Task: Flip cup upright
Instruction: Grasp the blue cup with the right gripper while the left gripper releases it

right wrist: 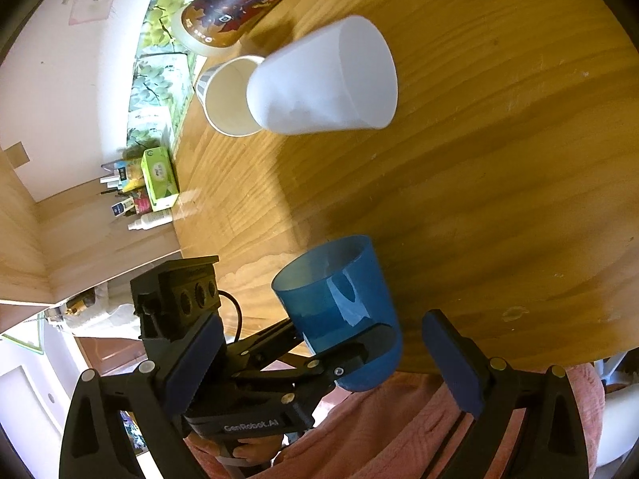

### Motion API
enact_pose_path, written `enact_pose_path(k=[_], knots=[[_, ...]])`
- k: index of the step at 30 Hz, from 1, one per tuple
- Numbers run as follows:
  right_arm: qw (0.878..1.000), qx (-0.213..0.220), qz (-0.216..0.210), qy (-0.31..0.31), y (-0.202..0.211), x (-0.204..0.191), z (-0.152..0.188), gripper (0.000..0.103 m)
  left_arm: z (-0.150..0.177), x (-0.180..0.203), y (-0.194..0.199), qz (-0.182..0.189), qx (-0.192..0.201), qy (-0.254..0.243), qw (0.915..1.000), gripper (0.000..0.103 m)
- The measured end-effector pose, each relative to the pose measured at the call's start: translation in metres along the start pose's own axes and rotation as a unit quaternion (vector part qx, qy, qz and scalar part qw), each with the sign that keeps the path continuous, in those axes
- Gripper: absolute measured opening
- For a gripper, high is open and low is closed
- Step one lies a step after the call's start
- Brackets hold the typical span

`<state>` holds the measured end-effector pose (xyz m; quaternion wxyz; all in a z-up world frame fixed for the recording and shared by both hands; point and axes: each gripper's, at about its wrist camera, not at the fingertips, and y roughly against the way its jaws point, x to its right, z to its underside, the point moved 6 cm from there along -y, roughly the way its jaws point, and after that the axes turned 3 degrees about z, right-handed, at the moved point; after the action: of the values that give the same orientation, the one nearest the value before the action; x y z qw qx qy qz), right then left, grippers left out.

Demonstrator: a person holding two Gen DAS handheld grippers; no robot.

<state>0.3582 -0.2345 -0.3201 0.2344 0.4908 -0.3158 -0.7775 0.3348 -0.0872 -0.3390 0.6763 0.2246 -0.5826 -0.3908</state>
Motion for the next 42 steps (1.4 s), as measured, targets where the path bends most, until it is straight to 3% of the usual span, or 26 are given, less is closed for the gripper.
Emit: enact_pose_path(k=[17, 22, 29, 42], knots=[[1.000, -0.007, 0.023, 0.009, -0.023, 0.001, 0.001, 0.095, -0.003, 0.019, -0.016, 0.018, -0.011, -0.003, 0.9998, 0.074], [0.999, -0.006, 0.034, 0.021, -0.031, 0.000, 0.001, 0.089, -0.004, 0.027, -0.016, 0.033, -0.012, -0.008, 0.9994, 0.074], [0.998, -0.004, 0.050, 0.027, -0.034, 0.003, -0.001, 0.070, -0.004, 0.031, -0.011, 0.036, -0.003, -0.011, 0.9993, 0.074], [0.994, 0.001, 0.065, 0.087, -0.034, -0.006, 0.000, 0.067, 0.017, 0.029, -0.001, 0.032, 0.027, 0.002, 0.9991, 0.074]])
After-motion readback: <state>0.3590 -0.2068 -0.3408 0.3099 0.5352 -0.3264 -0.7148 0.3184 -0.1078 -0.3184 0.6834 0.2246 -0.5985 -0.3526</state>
